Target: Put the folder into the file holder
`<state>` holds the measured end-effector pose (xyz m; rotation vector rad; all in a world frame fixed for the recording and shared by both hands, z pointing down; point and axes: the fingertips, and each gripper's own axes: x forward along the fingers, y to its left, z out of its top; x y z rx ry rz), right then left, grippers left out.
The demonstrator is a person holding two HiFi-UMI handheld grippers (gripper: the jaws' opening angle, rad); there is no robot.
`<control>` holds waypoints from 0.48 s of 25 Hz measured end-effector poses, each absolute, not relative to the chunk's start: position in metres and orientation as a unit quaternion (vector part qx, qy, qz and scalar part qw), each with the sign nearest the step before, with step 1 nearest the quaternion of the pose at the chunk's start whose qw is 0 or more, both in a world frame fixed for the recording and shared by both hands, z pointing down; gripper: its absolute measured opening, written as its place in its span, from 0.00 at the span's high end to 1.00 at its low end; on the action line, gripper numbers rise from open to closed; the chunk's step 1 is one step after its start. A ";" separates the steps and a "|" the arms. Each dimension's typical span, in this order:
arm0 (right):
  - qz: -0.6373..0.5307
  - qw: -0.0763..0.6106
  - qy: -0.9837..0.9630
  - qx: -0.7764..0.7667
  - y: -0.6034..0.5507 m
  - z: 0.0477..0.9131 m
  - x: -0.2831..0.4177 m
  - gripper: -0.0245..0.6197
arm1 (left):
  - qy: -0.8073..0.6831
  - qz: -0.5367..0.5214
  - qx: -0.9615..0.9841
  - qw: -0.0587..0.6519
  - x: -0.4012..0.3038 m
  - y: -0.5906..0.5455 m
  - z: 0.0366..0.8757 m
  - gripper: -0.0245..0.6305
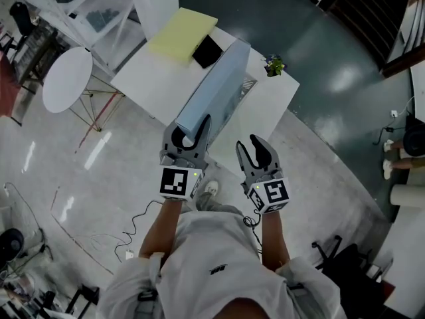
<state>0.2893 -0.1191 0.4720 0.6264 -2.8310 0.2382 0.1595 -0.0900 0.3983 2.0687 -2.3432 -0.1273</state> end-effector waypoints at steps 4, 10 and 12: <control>0.084 0.121 -0.965 0.219 -0.122 0.477 0.291 0.71 | -0.750 -0.052 0.659 0.000 0.161 -0.097 0.398 0.73; 0.088 0.124 -0.962 0.229 -0.126 0.484 0.295 0.71 | -0.755 -0.078 0.652 -0.001 0.163 -0.105 0.401 0.73; 0.089 0.126 -0.961 0.232 -0.127 0.487 0.296 0.72 | -0.756 -0.073 0.651 -0.006 0.166 -0.107 0.406 0.73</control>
